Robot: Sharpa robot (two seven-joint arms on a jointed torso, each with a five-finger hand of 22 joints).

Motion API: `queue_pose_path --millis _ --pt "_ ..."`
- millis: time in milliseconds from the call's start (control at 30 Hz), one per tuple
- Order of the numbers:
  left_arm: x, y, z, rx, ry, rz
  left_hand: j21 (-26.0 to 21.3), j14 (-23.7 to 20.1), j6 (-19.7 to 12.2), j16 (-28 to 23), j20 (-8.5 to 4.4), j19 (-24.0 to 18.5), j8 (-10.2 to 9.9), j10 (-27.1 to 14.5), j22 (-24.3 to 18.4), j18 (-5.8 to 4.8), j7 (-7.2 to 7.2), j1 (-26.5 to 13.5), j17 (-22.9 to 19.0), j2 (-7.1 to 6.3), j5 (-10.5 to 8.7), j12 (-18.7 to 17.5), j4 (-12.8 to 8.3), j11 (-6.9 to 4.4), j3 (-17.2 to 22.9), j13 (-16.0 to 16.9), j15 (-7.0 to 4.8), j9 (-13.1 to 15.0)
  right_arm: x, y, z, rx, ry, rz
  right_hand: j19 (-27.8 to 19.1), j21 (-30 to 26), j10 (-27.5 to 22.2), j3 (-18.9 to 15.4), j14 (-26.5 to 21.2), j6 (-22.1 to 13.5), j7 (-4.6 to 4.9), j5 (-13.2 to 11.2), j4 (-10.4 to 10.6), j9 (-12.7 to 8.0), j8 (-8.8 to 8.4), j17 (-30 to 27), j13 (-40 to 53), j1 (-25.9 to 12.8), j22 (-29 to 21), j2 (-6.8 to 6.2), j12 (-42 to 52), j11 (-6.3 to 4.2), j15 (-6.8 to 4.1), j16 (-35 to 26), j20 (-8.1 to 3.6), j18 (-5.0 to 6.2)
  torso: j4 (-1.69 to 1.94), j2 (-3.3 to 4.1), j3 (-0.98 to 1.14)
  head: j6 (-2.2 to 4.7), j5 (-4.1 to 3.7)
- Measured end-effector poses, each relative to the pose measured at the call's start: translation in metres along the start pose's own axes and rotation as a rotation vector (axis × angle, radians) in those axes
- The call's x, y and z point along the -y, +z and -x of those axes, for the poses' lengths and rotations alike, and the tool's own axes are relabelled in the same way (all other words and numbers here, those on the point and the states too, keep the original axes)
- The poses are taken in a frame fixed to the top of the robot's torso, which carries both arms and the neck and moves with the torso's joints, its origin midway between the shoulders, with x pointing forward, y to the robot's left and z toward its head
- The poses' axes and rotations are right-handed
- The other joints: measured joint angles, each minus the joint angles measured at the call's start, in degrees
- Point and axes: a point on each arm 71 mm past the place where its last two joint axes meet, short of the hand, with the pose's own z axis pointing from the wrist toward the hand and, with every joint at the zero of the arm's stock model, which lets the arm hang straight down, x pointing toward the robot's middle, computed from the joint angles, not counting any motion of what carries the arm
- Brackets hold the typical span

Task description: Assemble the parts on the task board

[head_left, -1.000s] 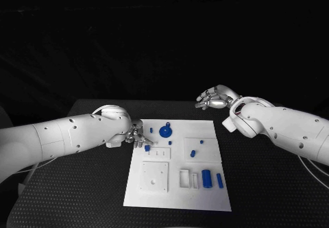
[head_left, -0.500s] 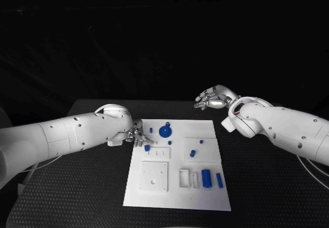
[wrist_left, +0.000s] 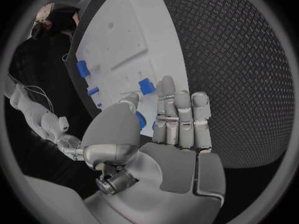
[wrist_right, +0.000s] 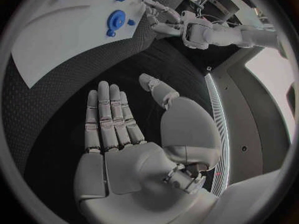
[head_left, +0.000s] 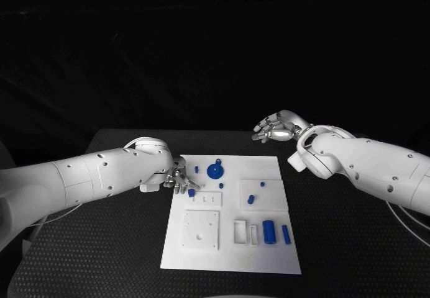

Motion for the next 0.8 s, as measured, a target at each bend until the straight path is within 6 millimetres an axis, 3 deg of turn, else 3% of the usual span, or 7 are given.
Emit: queue_pose_path --millis 567,800 --pt "-0.0016 0.0025 -0.0013 -0.016 -0.027 -0.004 -0.39 -0.20 -0.24 0.00 0.00 0.00 -0.23 -0.71 0.19 0.00 0.18 2.99 -0.06 0.49 0.00 -0.26 -0.07 0.32 -0.72 0.16 0.20 -0.12 -0.0011 0.0000 -0.0013 -0.003 0.001 0.002 0.00 0.00 0.00 0.00 0.00 0.00 0.00 0.22 0.00 -0.05 0.00 -0.01 -0.12 0.00 0.05 0.00 0.00 0.00 0.00 0.00 0.00 0.00 -0.04 0.00 0.02 -0.16 -0.20" --pt "-0.0004 0.0053 -0.0035 -0.021 -0.034 -0.008 -0.54 -0.20 -0.44 0.00 0.00 0.00 -0.22 -0.72 0.19 0.00 0.36 4.38 -0.06 1.39 0.00 -0.26 -0.15 0.31 -1.47 0.26 0.21 -0.18 -0.0018 -0.0001 -0.0020 -0.005 0.001 0.004 0.00 0.00 0.00 0.00 0.00 0.00 0.00 0.22 0.00 -0.10 0.00 0.04 -0.17 0.00 0.04 0.00 0.00 0.00 0.00 0.00 0.00 0.00 0.01 0.00 0.04 -0.21 -0.29"
